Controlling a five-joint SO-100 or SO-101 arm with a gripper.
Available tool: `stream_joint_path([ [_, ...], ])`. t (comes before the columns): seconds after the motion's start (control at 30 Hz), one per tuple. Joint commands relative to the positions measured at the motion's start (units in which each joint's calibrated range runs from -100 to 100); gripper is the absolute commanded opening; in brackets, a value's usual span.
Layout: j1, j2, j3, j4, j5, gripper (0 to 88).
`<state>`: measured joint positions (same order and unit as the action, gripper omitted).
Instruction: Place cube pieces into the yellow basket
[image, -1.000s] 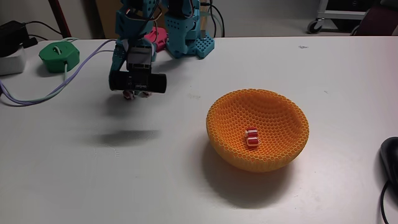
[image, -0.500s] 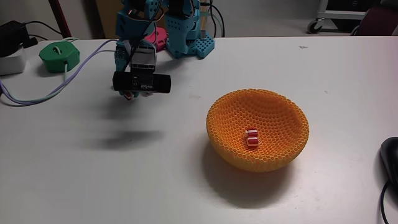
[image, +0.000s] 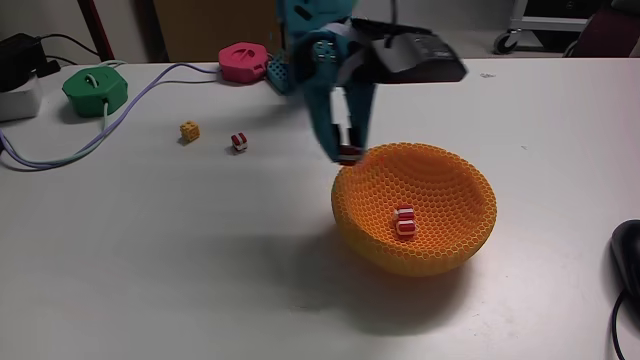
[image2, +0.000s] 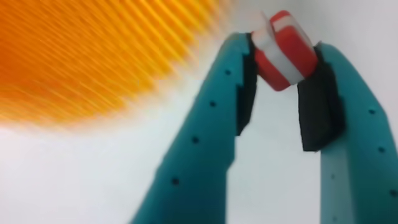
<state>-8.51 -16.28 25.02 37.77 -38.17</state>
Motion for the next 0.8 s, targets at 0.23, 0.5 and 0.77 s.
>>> stream_joint_path([
  [0.23, -11.81, -1.81, 15.76, -28.04, -3.17, 37.9],
  [0.5, 11.68, -16.77, 6.32, 15.92, 3.47, 36.4],
  [0.77, 36.0, -25.48, 27.79, 22.26, 6.2, 31.8],
])
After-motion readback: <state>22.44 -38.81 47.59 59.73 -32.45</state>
